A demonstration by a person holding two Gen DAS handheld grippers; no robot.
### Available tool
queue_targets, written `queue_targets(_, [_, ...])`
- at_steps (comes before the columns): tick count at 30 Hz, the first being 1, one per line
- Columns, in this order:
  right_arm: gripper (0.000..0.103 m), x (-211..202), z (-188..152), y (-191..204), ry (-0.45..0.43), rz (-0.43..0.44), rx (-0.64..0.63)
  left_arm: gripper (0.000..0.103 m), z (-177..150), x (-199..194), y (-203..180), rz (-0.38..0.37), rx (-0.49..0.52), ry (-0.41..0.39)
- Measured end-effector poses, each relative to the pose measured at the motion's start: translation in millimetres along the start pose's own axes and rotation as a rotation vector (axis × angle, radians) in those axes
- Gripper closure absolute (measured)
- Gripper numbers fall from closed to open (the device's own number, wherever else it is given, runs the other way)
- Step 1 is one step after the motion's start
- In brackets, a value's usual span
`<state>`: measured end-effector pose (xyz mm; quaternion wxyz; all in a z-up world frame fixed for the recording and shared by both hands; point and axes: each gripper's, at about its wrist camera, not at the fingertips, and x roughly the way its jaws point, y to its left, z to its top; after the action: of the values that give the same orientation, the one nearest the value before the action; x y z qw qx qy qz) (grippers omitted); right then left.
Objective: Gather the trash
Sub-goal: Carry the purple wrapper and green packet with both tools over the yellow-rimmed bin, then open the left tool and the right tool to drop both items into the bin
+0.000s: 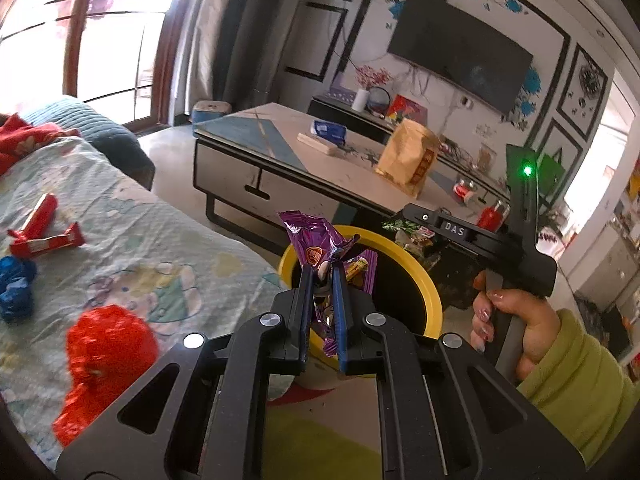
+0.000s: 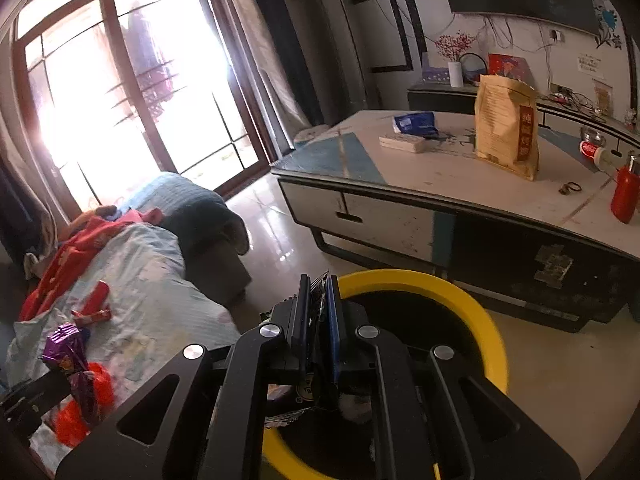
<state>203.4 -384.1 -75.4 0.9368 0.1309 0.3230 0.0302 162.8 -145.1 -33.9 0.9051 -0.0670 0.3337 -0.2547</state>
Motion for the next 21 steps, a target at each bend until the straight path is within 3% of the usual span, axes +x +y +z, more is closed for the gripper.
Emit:
queue_targets(12, [0.095, 22.6, -11.5, -41.0, 0.091, -0.027, 0.050, 0.097, -16.8, 63.7, -30.1, -0.053, 0.062, 0.120])
queue_targets(21, [0.092, 34.6, -14.3, -66.5, 0.149, 0.010, 0.133, 0.096, -21.7, 119.2, -28.7, -0.106, 0.023, 0.246])
